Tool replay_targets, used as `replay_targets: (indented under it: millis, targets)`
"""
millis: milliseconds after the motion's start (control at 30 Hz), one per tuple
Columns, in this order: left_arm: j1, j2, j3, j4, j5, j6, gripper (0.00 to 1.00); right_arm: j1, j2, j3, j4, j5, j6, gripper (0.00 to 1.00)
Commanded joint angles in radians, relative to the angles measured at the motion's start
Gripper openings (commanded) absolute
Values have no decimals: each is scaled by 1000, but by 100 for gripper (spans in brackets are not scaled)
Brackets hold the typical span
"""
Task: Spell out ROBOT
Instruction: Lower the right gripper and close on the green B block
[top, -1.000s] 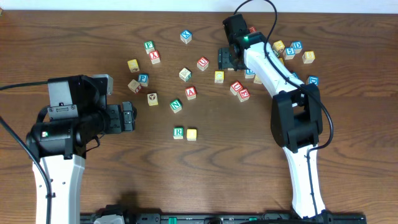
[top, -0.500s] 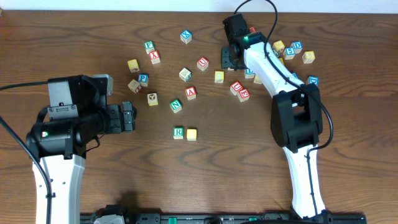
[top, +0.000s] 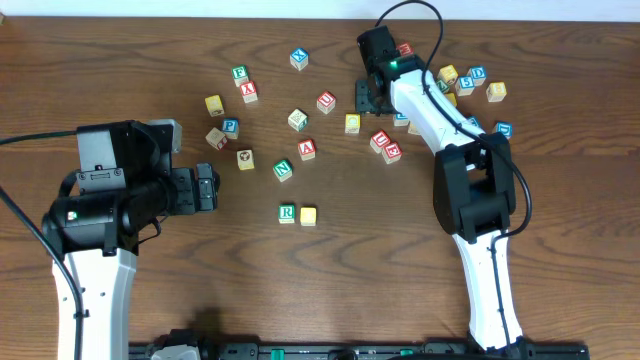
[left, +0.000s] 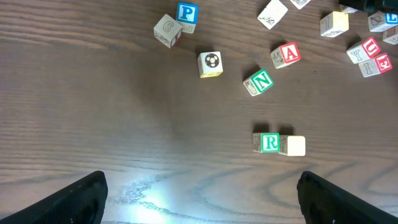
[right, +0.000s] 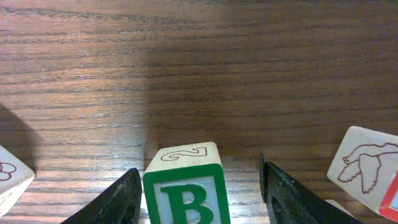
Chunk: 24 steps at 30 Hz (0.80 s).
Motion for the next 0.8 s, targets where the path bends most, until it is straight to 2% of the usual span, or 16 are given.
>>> replay_targets:
  millis: [0, 300, 433, 567, 767]
  targets:
    - [4, -2, 13, -2, 15, 13, 96, 5, 18, 10, 11, 16, -3, 57]
    - [4, -2, 13, -2, 15, 13, 96, 8, 18, 10, 7, 21, -129, 54]
    - [4, -2, 13, -2, 15, 13, 96, 8, 18, 10, 5, 32, -132, 53]
    - [4, -2, 13, -2, 15, 13, 96, 8, 18, 10, 5, 32, -131, 47]
    - [4, -2, 13, -2, 15, 13, 96, 18, 18, 10, 9, 39, -108, 46]
